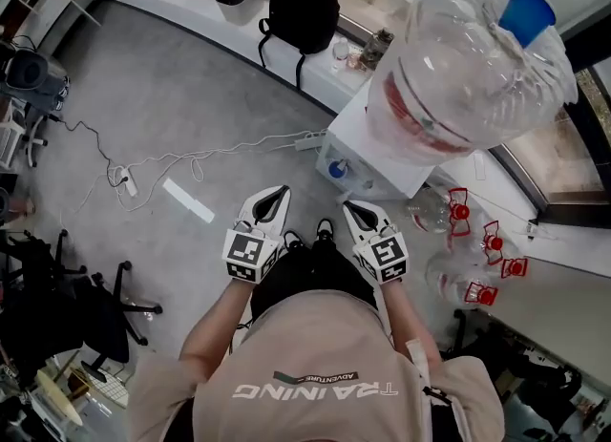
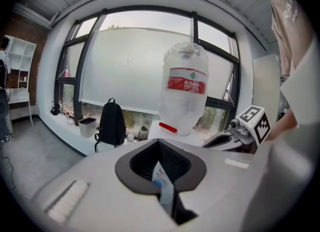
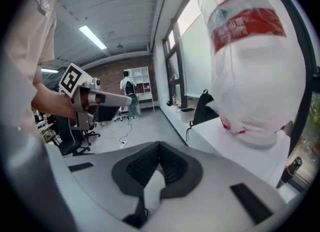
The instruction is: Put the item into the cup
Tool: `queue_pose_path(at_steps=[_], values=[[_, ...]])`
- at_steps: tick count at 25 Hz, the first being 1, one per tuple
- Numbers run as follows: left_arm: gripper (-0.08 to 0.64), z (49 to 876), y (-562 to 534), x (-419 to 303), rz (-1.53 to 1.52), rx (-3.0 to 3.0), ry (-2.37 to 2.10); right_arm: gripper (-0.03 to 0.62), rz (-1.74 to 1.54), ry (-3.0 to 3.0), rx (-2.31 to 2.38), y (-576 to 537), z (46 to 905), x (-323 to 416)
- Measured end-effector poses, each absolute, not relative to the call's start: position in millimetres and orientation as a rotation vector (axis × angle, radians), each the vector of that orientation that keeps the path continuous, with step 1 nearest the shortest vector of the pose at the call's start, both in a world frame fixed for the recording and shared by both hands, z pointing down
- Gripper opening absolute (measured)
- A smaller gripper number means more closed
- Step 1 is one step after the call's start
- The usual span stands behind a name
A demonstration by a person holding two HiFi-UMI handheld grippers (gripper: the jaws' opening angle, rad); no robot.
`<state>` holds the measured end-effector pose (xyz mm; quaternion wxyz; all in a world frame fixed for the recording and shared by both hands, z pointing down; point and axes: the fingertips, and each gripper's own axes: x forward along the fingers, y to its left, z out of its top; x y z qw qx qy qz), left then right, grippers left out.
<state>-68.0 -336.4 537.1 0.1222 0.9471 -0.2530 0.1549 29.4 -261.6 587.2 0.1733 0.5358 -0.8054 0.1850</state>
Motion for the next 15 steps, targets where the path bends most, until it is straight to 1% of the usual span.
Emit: queue_pose_path(at_steps=[6, 15], values=[[0.008, 590.6, -334.7, -63.8, 0.532, 2.677, -0.748, 0.011, 0.579, -2.275, 1.449, -259.3, 644.3, 24.1], [0.008, 680.5, -335.5, -58.3, 0.601, 2.602, -0.712, 0.011, 0.636, -2.229, 1.494, -282.0, 738.2, 26.4]])
